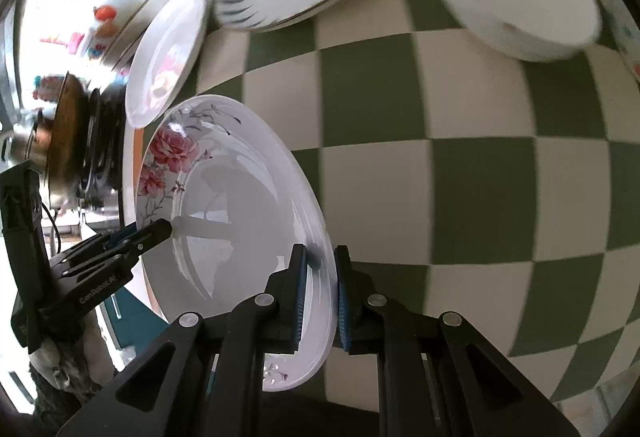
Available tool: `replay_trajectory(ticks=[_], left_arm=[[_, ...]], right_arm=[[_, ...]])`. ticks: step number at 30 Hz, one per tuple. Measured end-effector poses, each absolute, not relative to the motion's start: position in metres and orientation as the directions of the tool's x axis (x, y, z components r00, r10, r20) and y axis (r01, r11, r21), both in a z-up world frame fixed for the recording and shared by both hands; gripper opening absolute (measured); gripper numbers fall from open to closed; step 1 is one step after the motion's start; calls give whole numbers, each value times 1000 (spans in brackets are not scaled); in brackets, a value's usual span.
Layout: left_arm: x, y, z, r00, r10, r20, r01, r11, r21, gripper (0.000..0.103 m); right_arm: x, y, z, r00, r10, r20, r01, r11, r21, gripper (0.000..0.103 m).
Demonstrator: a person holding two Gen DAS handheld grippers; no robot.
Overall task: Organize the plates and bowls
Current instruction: 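Carry the pink-flower plate with both tools onto the plain white plate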
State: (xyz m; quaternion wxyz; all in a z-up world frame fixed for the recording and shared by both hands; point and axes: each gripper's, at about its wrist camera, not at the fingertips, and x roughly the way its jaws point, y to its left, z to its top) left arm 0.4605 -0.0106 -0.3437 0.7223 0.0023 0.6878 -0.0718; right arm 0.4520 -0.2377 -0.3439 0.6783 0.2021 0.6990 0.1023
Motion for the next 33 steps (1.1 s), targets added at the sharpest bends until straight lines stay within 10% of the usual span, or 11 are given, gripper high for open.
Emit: replay_trajectory(ticks=[33], left_arm=[[494, -50, -340, -12, -85, -996, 157, 984, -86, 26]], right_arm=[[443, -287, -381, -8, 404, -915, 240, 889, 391, 18]])
